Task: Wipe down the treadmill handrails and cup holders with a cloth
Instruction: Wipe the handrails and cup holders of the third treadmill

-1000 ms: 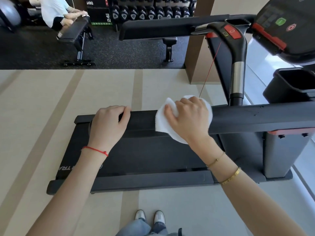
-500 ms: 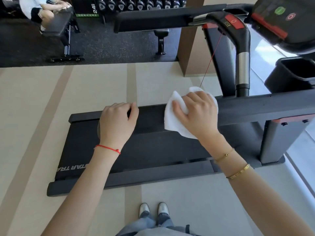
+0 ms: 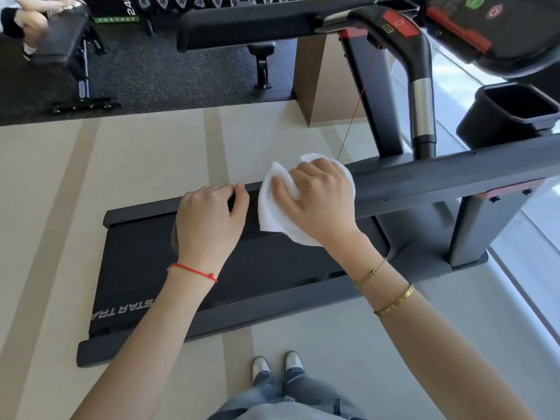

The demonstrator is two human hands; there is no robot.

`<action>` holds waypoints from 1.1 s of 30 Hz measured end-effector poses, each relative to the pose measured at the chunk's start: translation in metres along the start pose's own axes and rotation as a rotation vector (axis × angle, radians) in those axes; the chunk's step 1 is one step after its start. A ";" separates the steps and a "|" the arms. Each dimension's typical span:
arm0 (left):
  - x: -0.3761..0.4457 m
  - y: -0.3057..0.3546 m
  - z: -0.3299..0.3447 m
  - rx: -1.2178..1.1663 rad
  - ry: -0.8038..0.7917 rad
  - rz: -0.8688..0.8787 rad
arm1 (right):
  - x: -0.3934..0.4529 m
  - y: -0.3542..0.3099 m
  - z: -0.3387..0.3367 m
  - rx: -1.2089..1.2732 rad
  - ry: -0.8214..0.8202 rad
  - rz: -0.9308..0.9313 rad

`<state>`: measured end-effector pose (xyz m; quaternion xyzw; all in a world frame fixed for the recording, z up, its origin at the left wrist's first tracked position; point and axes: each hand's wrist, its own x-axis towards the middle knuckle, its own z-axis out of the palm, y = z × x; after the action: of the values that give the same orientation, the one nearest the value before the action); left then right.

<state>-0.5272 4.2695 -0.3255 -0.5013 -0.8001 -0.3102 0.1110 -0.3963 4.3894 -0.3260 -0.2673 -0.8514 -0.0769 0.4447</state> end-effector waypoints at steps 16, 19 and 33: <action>0.040 0.095 0.049 -0.149 -0.147 0.207 | -0.028 0.120 -0.037 -0.102 0.121 -0.013; 0.045 0.118 0.061 -0.185 -0.150 0.231 | -0.028 0.145 -0.044 -0.120 0.133 0.001; 0.051 0.221 0.110 -0.186 -0.012 0.092 | -0.028 0.270 -0.093 -0.016 0.127 -0.057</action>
<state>-0.3441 4.4409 -0.3014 -0.5475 -0.7445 -0.3749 0.0731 -0.1755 4.5728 -0.3223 -0.2413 -0.8281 -0.1132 0.4932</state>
